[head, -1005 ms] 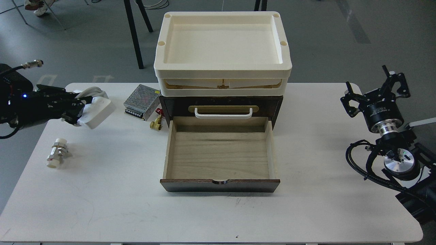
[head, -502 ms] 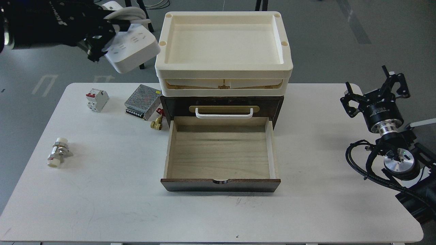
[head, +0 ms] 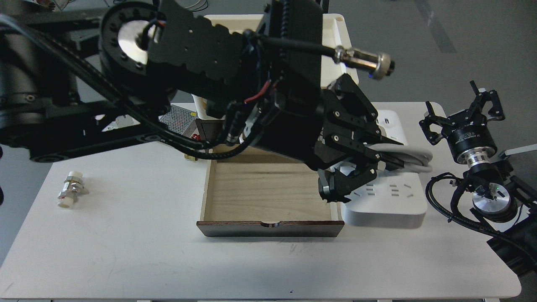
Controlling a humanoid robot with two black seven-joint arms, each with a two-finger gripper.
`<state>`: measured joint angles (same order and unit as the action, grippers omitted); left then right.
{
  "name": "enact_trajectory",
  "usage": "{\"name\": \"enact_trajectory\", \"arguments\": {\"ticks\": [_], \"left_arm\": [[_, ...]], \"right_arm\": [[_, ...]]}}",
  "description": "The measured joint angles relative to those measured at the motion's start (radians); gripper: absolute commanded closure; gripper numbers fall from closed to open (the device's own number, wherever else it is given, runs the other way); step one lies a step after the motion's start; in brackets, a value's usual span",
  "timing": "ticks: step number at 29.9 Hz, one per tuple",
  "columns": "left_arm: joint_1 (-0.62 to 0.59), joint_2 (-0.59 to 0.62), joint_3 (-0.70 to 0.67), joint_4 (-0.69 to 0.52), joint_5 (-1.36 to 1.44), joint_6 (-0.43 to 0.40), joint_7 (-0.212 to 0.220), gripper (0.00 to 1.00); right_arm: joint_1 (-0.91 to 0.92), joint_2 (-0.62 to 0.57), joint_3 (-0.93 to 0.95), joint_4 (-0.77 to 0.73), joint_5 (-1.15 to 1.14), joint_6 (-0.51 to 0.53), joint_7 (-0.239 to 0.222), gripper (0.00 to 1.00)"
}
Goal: Put charging cable into cabinet
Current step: 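Lower the power strip with the left gripper into the open drawer, then release the power strip in the drawer and raise the left gripper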
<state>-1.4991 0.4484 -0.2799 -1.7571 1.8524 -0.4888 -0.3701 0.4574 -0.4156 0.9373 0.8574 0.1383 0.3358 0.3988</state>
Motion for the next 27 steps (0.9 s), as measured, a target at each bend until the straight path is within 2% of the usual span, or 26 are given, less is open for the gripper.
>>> {"name": "enact_trajectory", "arguments": {"ticks": [3, 8, 11, 17, 27], "left_arm": [[0.128, -0.048, 0.005, 0.010, -0.005, 0.000, 0.014, 0.99], [0.330, -0.064, 0.011, 0.046, 0.005, 0.000, 0.111, 0.99], [0.403, -0.055, 0.015, 0.083, 0.047, 0.000, 0.144, 0.98], [0.513, -0.042, 0.016, 0.171, 0.215, 0.000, 0.152, 0.98], [0.540, -0.061, 0.016, 0.322, 0.329, 0.000, 0.163, 0.96]], "right_arm": [[0.000, 0.000, 0.000, 0.000, 0.000, 0.000, 0.000, 0.00], [0.001, 0.000, 0.000, 0.001, 0.000, 0.000, 0.000, 0.00], [0.001, 0.000, 0.000, 0.002, 0.000, 0.000, 0.000, 0.00], [0.000, 0.000, 0.000, 0.003, 0.000, 0.000, 0.000, 0.00], [0.000, 0.000, 0.000, 0.003, -0.001, 0.000, 0.000, 0.00]]}}
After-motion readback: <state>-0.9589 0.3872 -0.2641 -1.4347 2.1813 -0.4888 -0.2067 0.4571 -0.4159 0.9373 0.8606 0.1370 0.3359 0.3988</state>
